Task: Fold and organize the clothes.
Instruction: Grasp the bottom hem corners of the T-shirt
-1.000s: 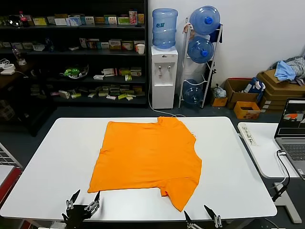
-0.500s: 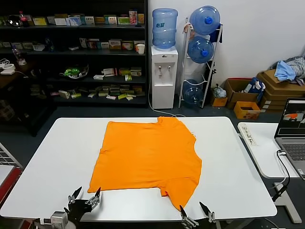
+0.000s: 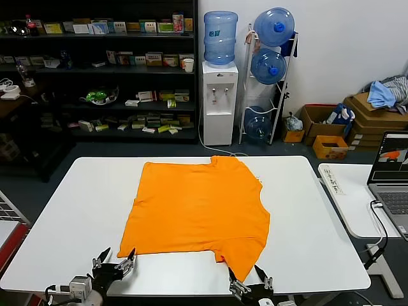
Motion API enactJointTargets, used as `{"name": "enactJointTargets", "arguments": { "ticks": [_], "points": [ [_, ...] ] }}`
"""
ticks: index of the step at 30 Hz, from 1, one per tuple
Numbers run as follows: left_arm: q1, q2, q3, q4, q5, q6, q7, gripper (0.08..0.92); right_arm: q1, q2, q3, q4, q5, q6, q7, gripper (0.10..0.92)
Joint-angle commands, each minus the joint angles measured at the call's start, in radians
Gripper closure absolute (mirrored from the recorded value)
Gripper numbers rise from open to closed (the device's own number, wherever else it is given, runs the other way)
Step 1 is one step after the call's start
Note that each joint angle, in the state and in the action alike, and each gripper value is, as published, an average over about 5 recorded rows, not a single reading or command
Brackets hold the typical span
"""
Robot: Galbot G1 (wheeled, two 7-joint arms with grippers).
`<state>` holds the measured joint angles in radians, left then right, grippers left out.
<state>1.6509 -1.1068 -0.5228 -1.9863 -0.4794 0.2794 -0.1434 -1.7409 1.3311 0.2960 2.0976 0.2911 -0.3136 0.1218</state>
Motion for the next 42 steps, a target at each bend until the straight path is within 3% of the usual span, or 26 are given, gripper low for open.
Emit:
{"name": "enactJointTargets", "arguments": {
  "ticks": [1,16,20,42],
  "points": [
    [0.015,0.002,-0.003,-0.003,-0.01,0.016,-0.002,0.177,0.011,0.005,-0.016,0.004,-0.011,-0.035,0.03,0.203],
    [-0.004,-0.006,-0.002,0.031,0.003,0.014,-0.001,0.177,0.045,0.008,-0.021,-0.036,0.041,-0.065,0.047,0.205],
    [-0.014,-0.003,0.003,0.039,-0.001,0.012,-0.002,0.193,0.048,0.015,-0.031,-0.041,0.038,-0.066,0.047,0.273],
    [-0.018,-0.006,0.014,0.025,-0.021,0.009,-0.018,0.822,0.015,0.01,-0.039,-0.017,-0.011,-0.017,0.035,0.885]
  ]
}}
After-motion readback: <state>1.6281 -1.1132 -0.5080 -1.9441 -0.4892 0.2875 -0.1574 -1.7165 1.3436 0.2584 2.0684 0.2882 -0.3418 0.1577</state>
